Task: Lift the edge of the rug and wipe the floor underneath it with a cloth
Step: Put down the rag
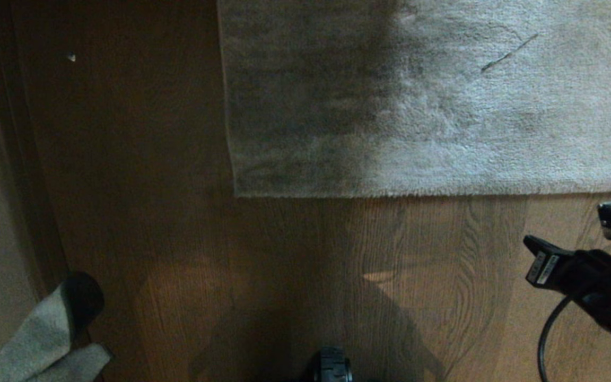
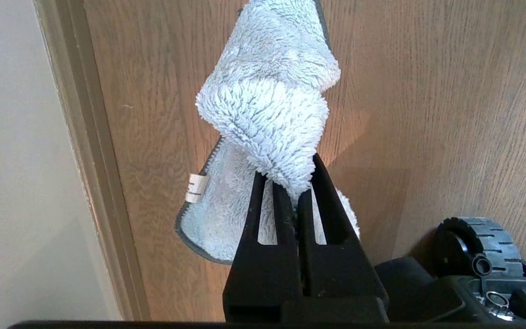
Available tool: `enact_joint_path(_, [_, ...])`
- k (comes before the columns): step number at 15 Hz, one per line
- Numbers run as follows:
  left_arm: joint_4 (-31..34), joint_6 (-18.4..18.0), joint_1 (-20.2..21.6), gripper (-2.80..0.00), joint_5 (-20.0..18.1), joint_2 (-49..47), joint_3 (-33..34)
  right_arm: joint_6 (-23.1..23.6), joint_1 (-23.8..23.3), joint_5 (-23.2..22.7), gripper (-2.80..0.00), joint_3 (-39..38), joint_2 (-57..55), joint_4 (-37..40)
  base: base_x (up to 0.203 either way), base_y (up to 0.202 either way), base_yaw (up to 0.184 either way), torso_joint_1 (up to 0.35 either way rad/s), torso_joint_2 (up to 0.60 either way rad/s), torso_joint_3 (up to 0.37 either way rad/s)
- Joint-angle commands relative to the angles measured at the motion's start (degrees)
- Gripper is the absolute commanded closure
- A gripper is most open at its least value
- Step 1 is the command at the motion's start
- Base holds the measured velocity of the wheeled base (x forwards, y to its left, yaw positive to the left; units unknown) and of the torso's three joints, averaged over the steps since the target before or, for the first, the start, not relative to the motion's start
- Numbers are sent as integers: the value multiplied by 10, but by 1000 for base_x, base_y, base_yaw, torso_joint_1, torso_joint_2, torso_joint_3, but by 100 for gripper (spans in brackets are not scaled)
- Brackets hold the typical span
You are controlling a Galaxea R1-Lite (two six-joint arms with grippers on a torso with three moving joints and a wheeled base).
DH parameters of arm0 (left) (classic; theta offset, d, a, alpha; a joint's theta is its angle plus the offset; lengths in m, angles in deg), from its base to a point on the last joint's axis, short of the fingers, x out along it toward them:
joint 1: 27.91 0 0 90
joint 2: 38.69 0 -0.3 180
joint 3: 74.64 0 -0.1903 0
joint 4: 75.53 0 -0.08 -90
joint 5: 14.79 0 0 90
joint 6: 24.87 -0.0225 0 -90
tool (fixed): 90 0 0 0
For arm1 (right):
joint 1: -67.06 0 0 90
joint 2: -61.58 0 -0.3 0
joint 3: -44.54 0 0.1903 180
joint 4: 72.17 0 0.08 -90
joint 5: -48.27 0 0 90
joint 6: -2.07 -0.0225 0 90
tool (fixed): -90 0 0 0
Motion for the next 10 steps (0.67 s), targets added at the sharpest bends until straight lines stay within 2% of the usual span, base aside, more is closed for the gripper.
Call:
enact_joint_path(1, [0, 0, 0, 0, 0, 0, 0, 23, -63, -17, 0, -22, 51, 17, 0, 0, 0, 0, 0, 0])
enact_joint_path(3, [0, 0, 0, 0, 0, 0, 0, 57, -115, -49, 0, -48, 97, 50, 0, 0, 0, 0, 0, 0])
enact_joint_path(6, [0, 0, 0, 0, 0, 0, 0, 86, -170, -99, 0, -93, 172, 93, 0, 0, 0, 0, 0, 0])
enact_joint_path(10, [0, 0, 0, 0, 0, 0, 0, 107, -198, -115, 0, -108, 261, 183, 0, 0, 0, 0, 0, 0])
